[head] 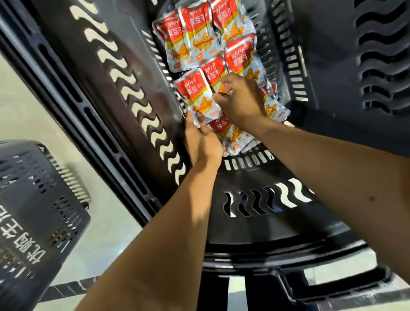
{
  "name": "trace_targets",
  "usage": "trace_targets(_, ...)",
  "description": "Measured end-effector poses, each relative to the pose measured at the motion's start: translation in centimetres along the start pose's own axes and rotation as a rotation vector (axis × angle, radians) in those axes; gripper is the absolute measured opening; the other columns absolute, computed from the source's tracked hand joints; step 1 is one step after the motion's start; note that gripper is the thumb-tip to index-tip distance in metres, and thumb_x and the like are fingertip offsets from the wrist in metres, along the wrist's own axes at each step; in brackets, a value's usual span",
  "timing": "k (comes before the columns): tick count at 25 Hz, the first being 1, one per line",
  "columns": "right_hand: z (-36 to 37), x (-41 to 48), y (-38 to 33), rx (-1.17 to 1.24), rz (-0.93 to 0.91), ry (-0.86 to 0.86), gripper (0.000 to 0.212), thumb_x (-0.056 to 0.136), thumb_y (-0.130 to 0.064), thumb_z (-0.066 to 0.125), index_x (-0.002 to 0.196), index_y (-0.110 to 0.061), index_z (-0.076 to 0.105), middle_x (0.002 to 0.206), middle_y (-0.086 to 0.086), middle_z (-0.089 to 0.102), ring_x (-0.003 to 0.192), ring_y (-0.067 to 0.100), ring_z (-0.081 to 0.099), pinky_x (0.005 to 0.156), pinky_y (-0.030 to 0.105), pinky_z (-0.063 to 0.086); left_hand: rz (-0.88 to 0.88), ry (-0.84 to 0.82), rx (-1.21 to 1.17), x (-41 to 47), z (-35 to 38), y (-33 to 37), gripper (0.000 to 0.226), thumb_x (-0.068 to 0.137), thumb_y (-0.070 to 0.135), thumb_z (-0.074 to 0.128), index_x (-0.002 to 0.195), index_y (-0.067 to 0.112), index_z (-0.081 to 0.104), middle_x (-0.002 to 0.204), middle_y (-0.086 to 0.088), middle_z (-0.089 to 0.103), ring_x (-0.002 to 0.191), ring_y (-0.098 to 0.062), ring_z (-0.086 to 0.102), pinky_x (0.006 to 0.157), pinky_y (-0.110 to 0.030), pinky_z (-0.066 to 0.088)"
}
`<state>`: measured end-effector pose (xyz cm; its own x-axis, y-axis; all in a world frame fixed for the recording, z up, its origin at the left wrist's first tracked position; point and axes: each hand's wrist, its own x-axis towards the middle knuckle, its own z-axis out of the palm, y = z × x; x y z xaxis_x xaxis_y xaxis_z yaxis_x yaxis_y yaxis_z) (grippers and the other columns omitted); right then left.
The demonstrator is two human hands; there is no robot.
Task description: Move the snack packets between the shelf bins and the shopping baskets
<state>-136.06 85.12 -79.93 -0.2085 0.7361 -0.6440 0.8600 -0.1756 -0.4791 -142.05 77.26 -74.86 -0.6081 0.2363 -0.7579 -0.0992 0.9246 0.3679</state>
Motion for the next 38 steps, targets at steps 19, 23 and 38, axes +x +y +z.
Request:
trace_targets(19, -29.6, -38.0, -12.7, -0.034, -0.298, -0.05, 0.043, 0.096, -0.034, 0.048, 0.136, -0.019, 0.043, 0.127, 0.0, 0.058, 0.104, 0.024, 0.06, 0.077, 0.025, 0.041, 0.627, -0.167, 0.564, -33.5, -28.3, 8.8, 0.042, 0.098, 0.038, 0.041, 0.135, 0.019, 0.048, 0.137, -0.004, 0.053, 0.124, -0.026, 0.05, 0.099, -0.034, 0.039)
trace_targets(23, -31.3, -43.8, -13.2, -0.048, -0.409, 0.009, 0.04, 0.093, -0.028, 0.055, 0.13, -0.013, 0.05, 0.121, 0.008, 0.062, 0.104, 0.029, 0.061, 0.08, 0.032, 0.045, 0.718, -0.162, 0.489, -37.7, -31.7, 7.3, 0.041, 0.098, 0.038, 0.041, 0.133, 0.019, 0.05, 0.135, -0.004, 0.054, 0.121, -0.023, 0.051, 0.097, -0.03, 0.038)
trace_targets(38, -17.4, -70.2, -10.5, 0.42, 0.294, 0.675, 0.044, 0.093, -0.036, 0.051, 0.133, -0.017, 0.045, 0.118, 0.005, 0.061, 0.091, 0.021, 0.06, 0.079, 0.034, 0.046, 1.345, -0.838, 0.864, -44.7, -33.9, 4.8, 0.049, 0.09, 0.047, 0.044, 0.124, 0.015, 0.057, 0.12, -0.004, 0.064, 0.109, -0.02, 0.06, 0.09, -0.03, 0.046)
